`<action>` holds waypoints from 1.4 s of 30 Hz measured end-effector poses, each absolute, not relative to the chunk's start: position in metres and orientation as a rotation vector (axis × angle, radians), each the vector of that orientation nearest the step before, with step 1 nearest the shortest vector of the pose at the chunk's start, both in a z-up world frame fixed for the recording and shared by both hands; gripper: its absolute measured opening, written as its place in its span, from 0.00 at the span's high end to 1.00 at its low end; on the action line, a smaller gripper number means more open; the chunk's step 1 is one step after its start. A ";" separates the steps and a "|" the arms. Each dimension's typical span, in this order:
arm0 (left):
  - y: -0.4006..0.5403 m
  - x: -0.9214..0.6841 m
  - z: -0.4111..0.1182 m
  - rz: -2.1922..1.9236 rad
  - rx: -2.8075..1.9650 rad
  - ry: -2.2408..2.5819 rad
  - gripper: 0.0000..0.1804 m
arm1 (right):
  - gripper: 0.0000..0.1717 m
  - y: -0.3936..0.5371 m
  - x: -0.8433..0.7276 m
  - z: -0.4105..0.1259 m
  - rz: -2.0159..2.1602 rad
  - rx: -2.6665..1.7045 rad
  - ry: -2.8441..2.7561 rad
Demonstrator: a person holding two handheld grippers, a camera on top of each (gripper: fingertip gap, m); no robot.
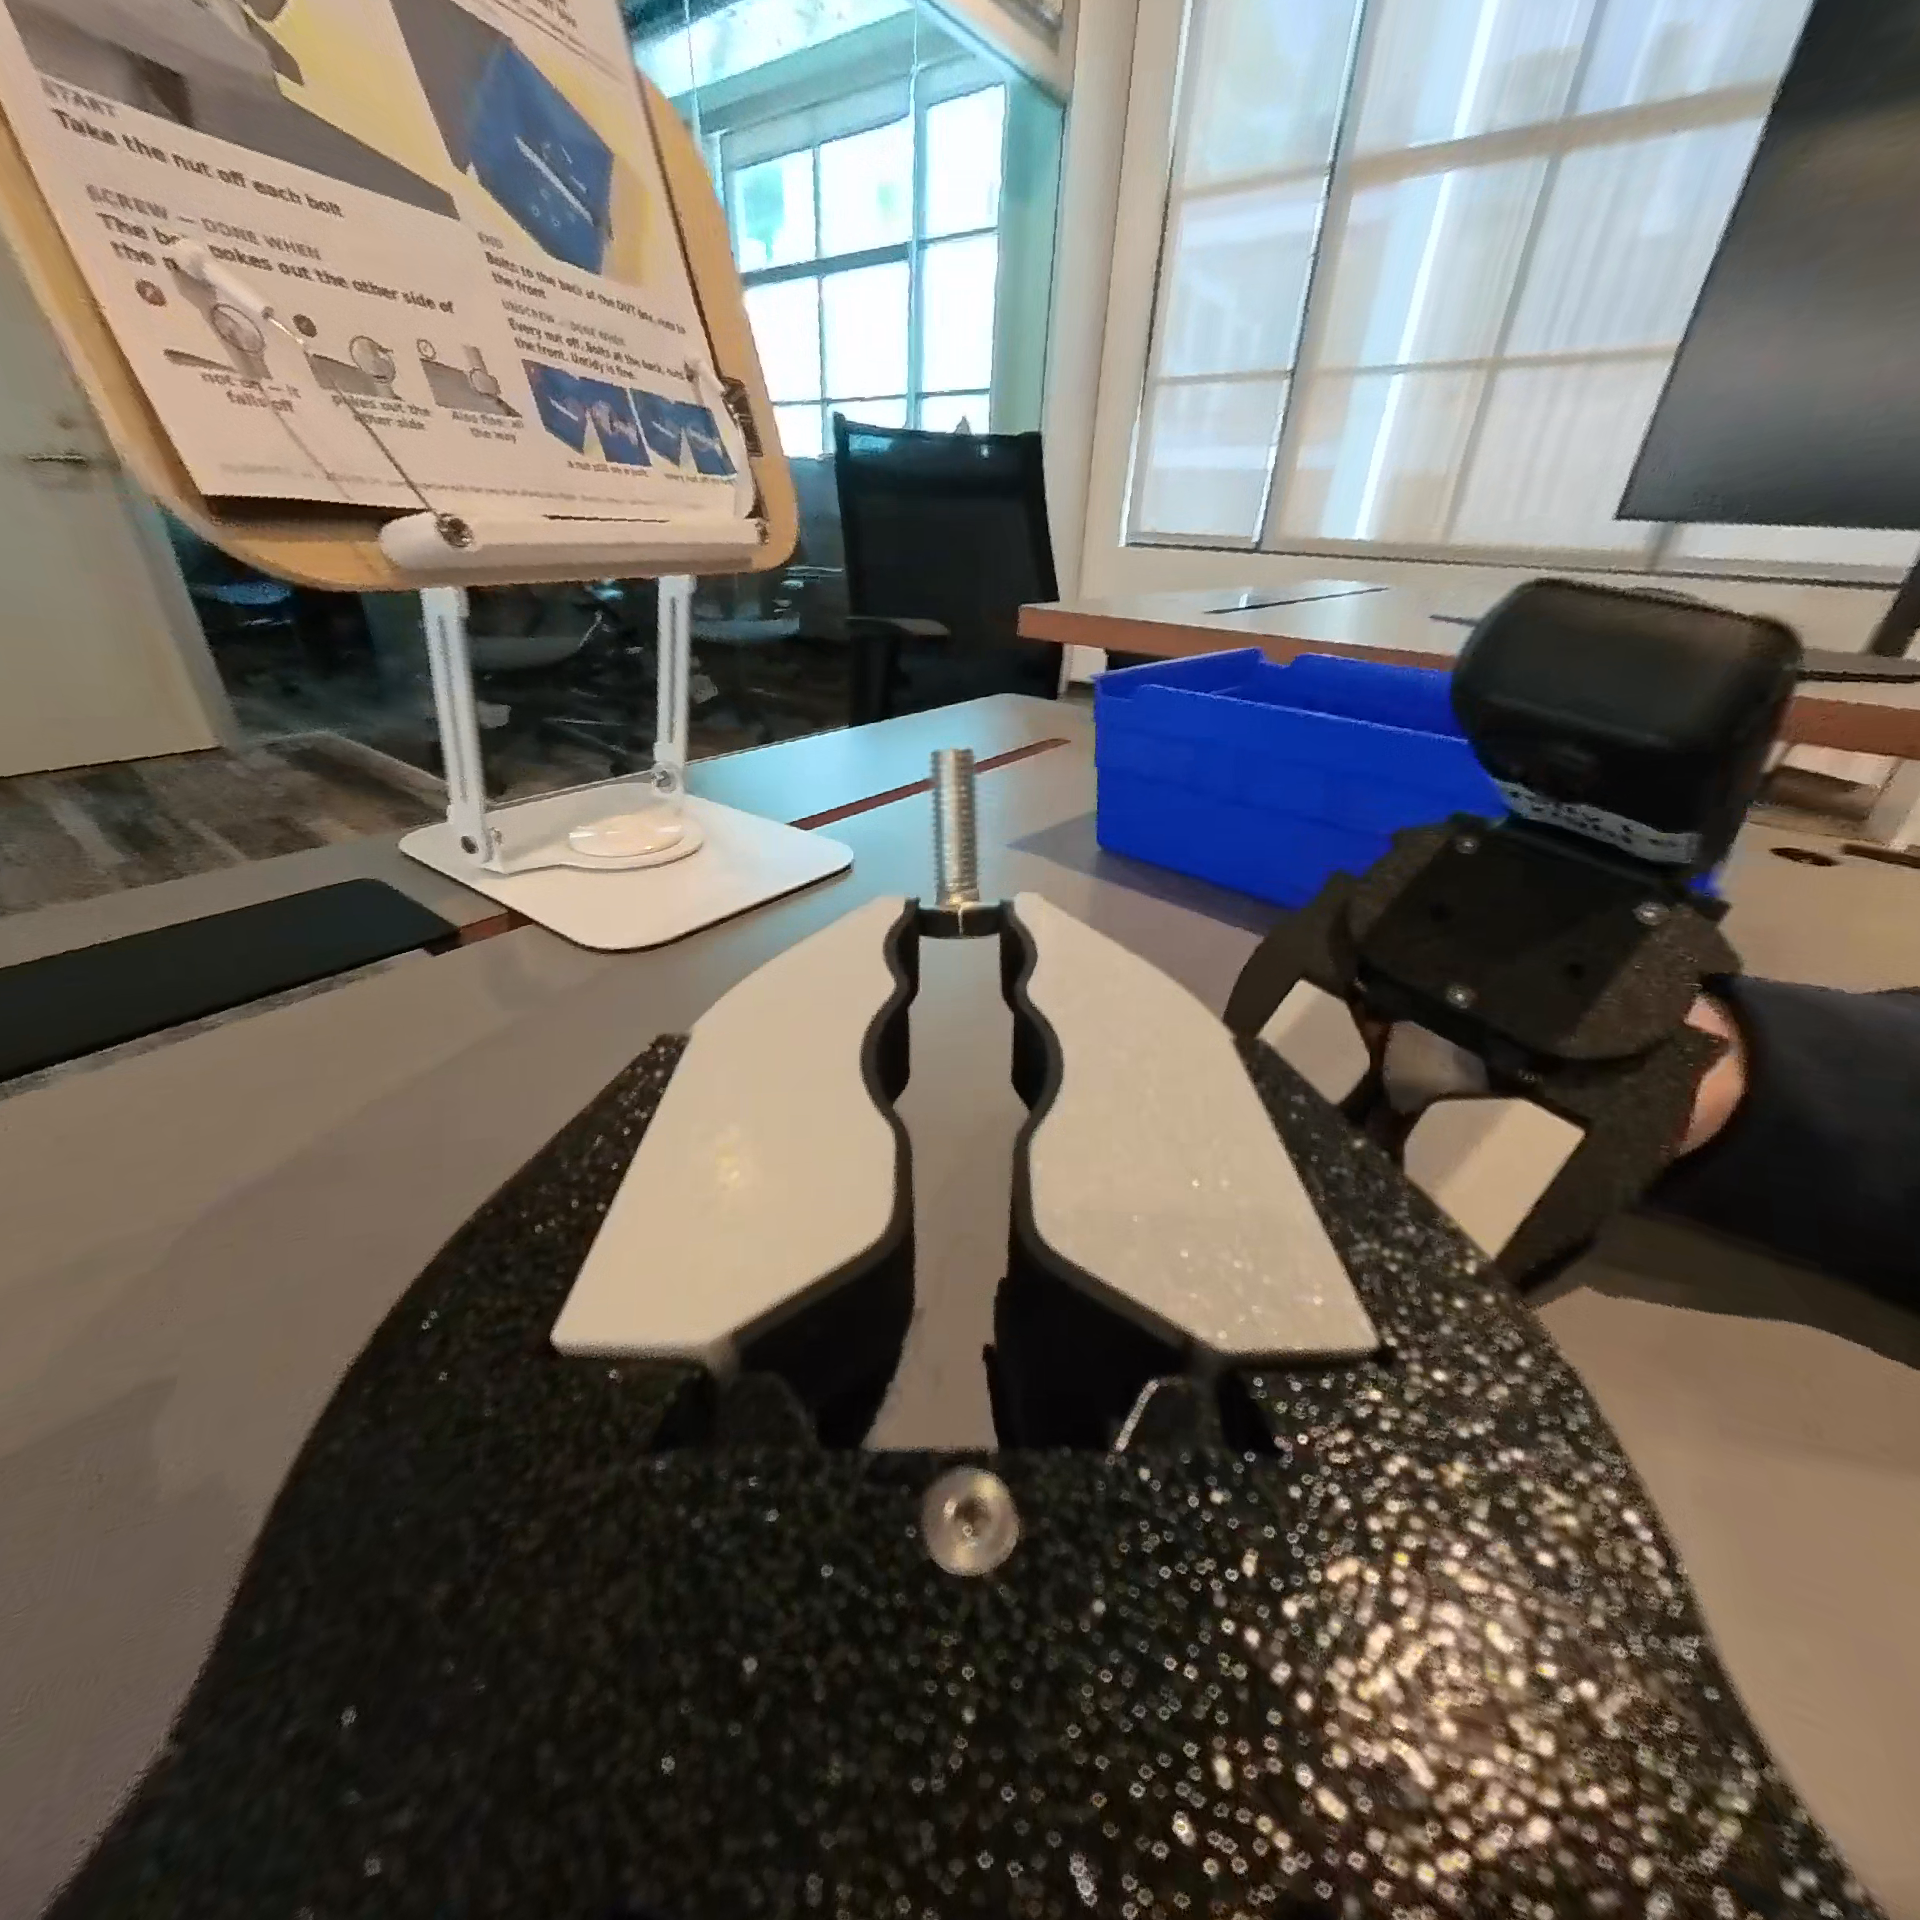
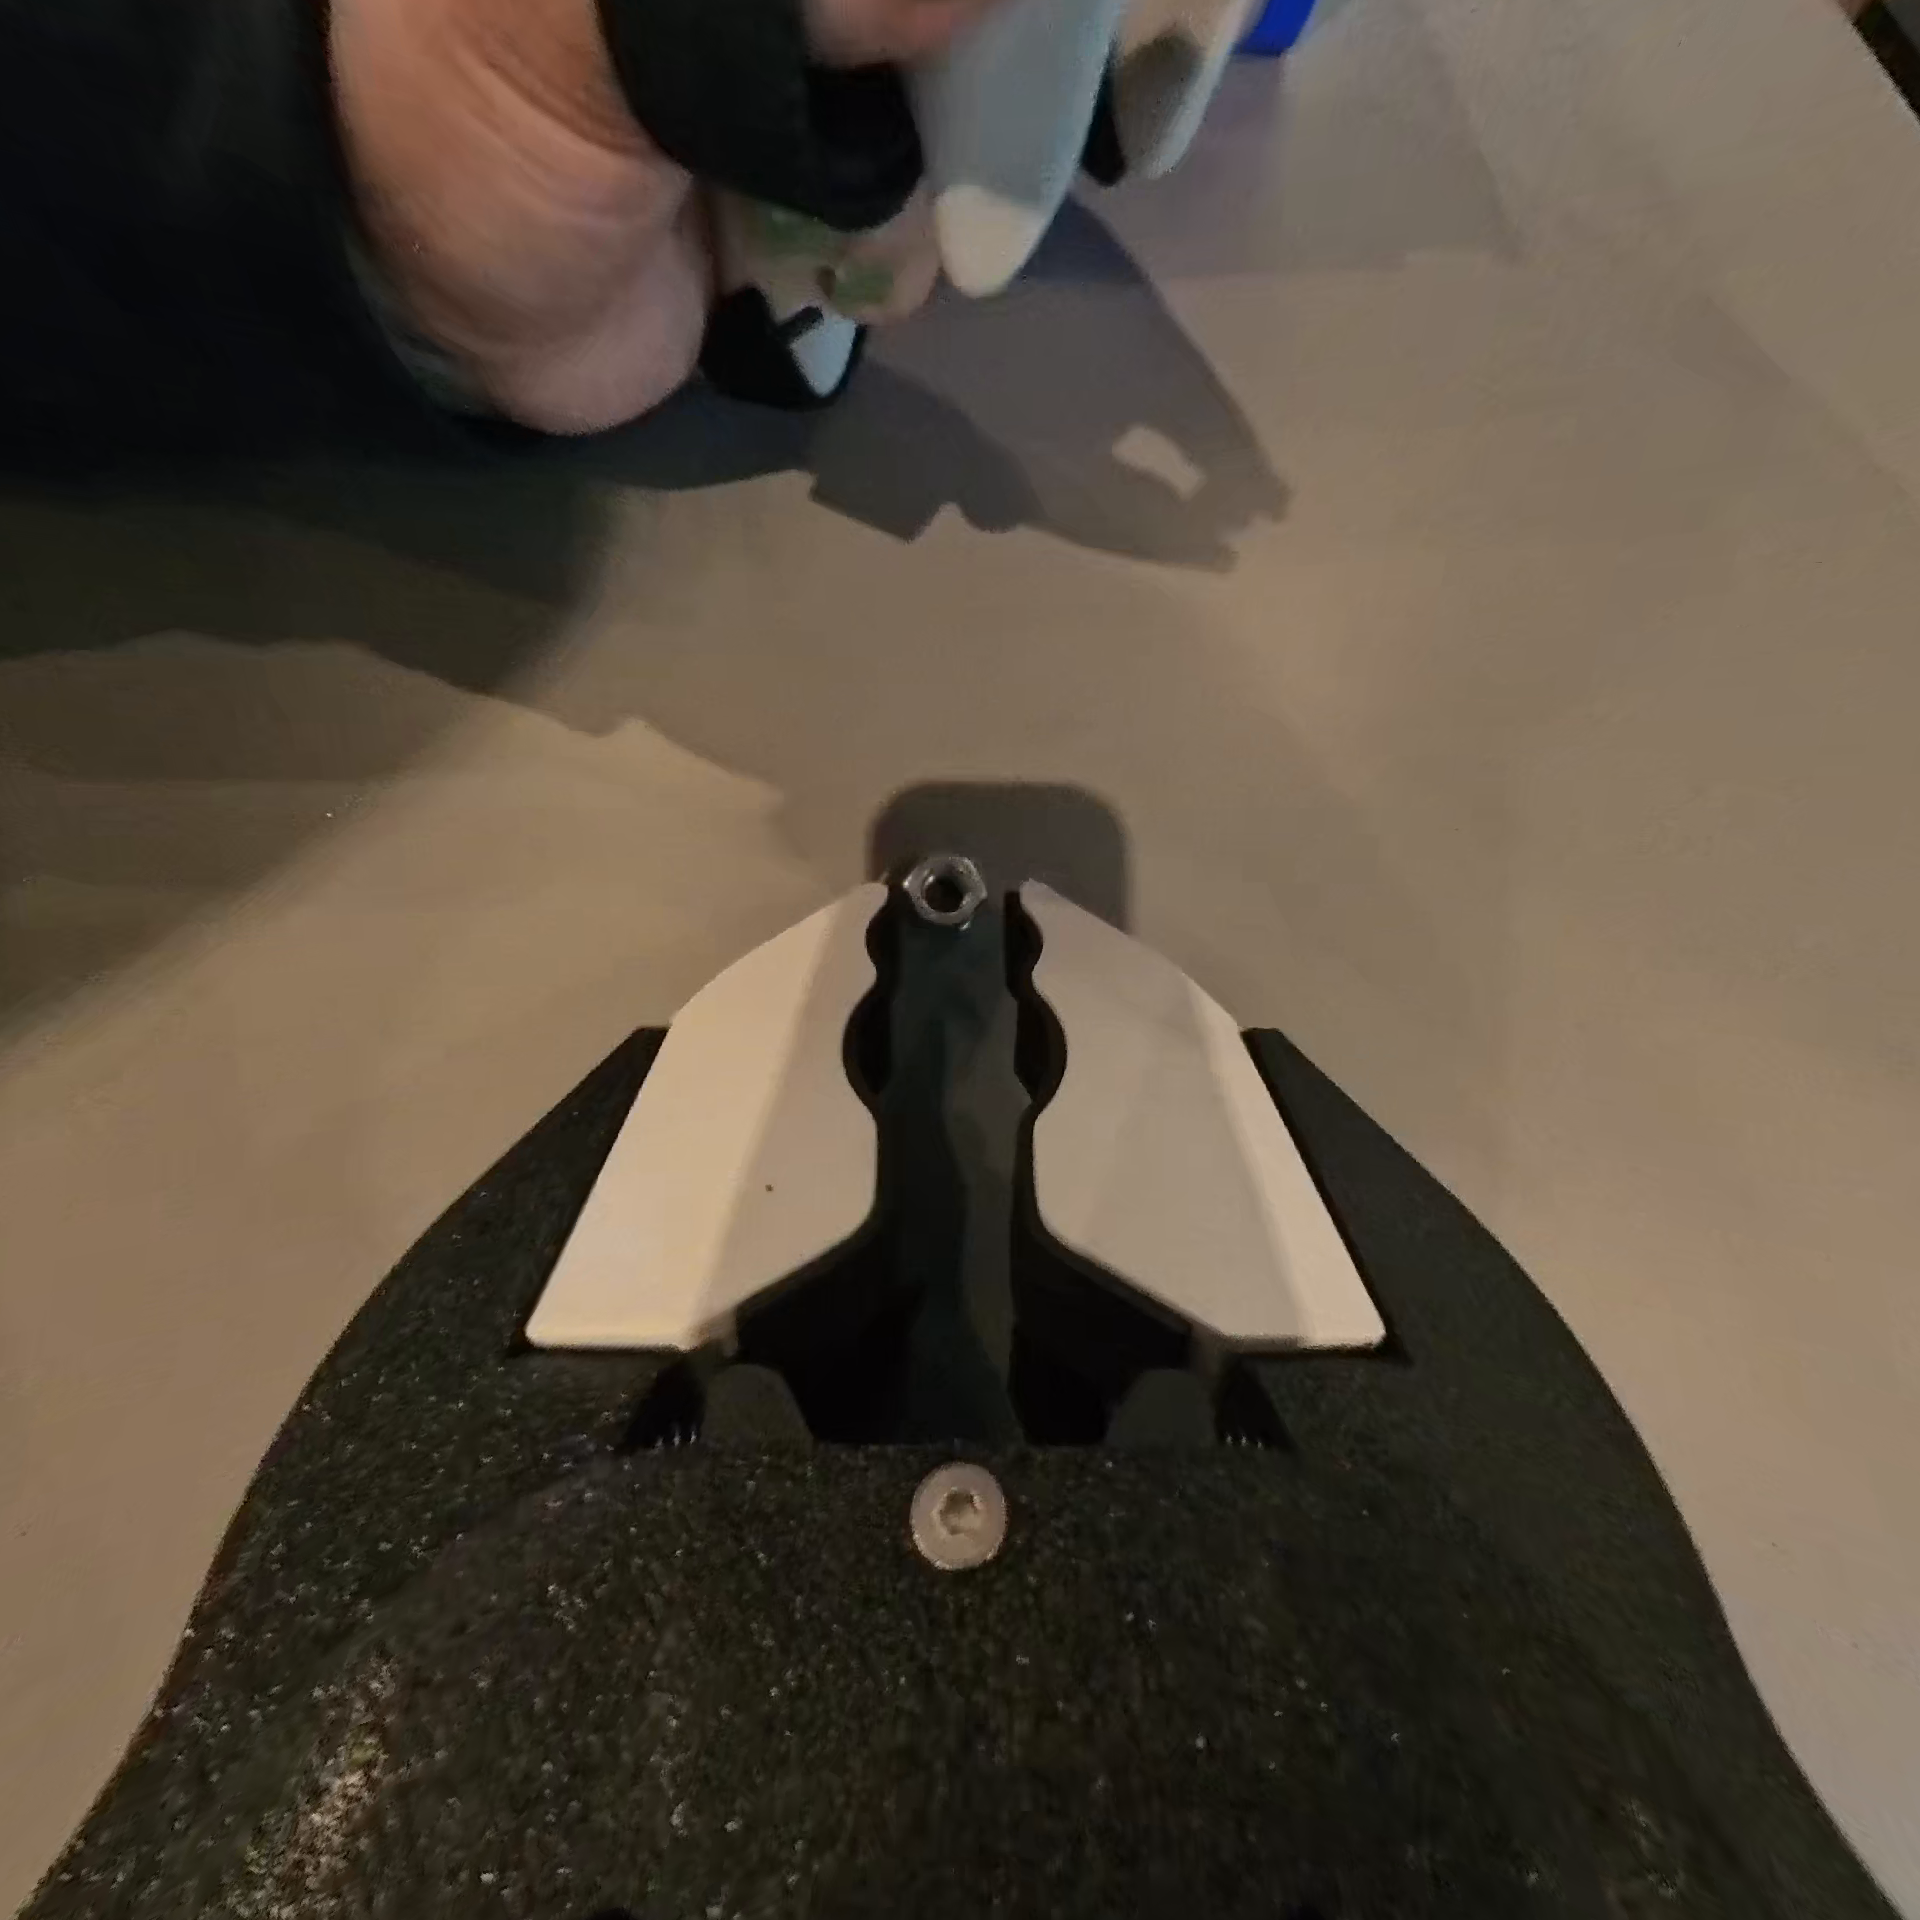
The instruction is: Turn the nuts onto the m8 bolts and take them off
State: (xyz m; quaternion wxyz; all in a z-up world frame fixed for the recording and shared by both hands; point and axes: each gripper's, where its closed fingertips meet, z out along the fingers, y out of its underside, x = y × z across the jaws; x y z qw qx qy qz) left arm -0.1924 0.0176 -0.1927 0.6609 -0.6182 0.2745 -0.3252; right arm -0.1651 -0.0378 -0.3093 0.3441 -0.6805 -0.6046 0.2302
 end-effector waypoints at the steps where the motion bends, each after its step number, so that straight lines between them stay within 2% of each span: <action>1: 0.018 -0.190 -0.194 -0.754 -1.392 0.635 0.92 | 0.90 -0.039 -0.166 -0.310 0.598 -1.765 -1.576; 11: 0.001 -0.176 -0.203 -0.827 -1.376 0.791 0.92 | 0.88 -0.037 -0.166 -0.310 0.592 -1.775 -1.562; 13: 0.000 -0.173 -0.205 -0.836 -1.378 0.805 0.92 | 0.91 -0.040 -0.167 -0.310 0.614 -1.780 -1.573; 18: -0.009 -0.167 -0.206 -0.889 -1.364 0.858 0.92 | 0.91 -0.039 -0.166 -0.305 0.639 -1.765 -1.544; 25: -0.027 -0.152 -0.210 -0.967 -1.352 0.991 0.93 | 0.92 -0.036 -0.139 -0.236 1.051 -1.524 -1.220; 29: -0.040 -0.141 -0.222 -1.023 -1.372 1.108 0.92 | 0.92 -0.042 -0.125 -0.197 1.139 -1.339 -1.125; 42: -0.056 -0.133 -0.237 -1.024 -1.402 1.276 0.93 | 0.92 -0.058 -0.129 -0.207 1.111 -1.350 -1.285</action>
